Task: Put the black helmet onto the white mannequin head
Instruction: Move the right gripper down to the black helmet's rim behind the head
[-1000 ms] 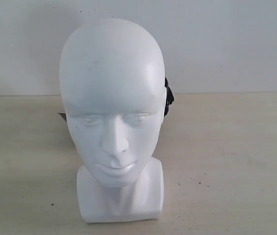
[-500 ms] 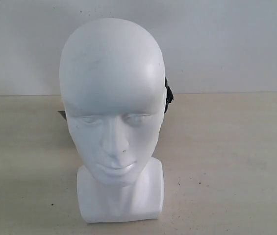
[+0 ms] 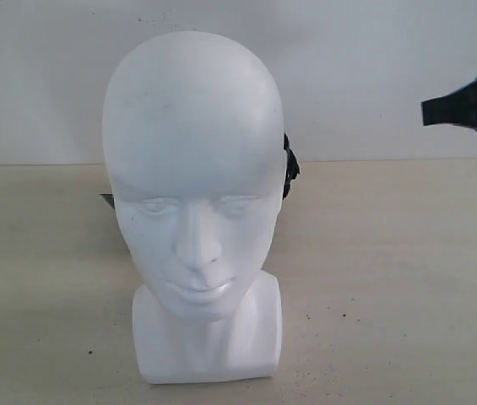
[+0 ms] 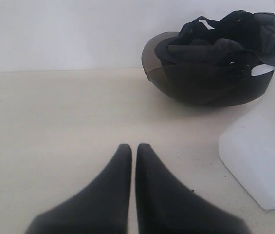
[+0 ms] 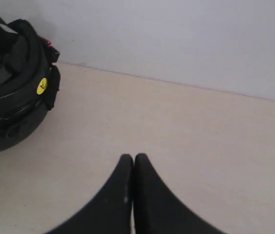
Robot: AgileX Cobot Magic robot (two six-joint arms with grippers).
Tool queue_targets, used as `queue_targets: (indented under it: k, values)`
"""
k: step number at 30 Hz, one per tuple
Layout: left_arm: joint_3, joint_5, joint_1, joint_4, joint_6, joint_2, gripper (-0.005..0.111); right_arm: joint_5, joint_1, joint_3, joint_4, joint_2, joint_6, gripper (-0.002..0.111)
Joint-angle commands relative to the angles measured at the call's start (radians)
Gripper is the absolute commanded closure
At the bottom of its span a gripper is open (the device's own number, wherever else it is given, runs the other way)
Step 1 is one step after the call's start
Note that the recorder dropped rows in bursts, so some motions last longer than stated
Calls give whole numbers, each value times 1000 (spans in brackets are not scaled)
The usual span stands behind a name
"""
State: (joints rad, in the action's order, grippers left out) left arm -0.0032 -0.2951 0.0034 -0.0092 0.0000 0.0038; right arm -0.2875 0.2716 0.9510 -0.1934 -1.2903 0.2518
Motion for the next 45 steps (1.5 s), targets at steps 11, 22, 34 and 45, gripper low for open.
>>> queue_targets:
  k: [11,22,34,45]
  values:
    - [3,-2,-2,-9,9,-4,102,-176,17,390,-501,-400,92,98]
    - [3,-2,-2,-9,9,-4,102,-295,67,639,-607,-567,128,60]
    - [3,-2,-2,-9,9,-4,102,-371,108,849,-576,-771,71,60]
    - [3,-2,-2,-9,9,-4,102,-464,111,988,-386,-868,-26,60]
